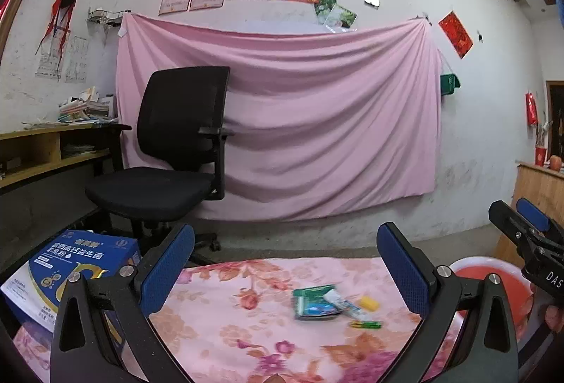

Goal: Collect trash
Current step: 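Move both tools back over the bed, then grasp the green wrapper with the left tool while the right tool grasps the yellow cap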

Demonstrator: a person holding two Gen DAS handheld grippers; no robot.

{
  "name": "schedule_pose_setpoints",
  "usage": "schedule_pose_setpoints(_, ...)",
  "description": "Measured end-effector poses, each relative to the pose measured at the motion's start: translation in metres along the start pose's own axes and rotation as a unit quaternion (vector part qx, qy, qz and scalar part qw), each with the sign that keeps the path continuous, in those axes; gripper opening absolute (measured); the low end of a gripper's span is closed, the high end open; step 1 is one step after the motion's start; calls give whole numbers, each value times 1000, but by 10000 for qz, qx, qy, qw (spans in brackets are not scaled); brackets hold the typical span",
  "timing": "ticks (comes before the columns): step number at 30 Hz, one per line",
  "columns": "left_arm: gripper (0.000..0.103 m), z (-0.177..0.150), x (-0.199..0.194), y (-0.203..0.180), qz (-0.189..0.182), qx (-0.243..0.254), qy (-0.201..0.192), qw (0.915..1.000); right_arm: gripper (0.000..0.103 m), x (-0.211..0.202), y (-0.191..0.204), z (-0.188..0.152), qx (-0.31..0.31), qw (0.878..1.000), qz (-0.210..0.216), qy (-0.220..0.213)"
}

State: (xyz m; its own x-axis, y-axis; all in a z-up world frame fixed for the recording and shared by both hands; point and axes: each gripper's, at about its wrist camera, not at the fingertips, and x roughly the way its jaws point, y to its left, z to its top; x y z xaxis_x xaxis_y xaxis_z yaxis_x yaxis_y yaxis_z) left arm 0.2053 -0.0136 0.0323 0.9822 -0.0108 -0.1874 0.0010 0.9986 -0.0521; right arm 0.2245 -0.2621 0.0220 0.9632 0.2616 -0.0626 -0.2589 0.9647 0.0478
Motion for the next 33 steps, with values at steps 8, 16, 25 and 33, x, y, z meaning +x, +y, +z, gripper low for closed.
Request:
schedule_pose_setpoints(8, 102, -17, 43, 18, 47, 123, 512, 9986, 103, 35, 11, -17, -159, 9985, 51, 528)
schedule_pose_setpoints(16, 101, -34, 98, 25, -179, 106, 1509, 9883, 103, 79, -2, -32, -62, 9895, 99, 1441)
schedule_pose_setpoints(25, 76, -60, 164, 27, -792, -188, 2780, 9571, 93, 128, -2, -60, -81, 9598, 515, 2760)
schedule_pose_setpoints(33, 32, -87, 206, 15, -1586, -421, 3824, 9093, 70, 155, -5, -82, 167, 9250, 861, 3698)
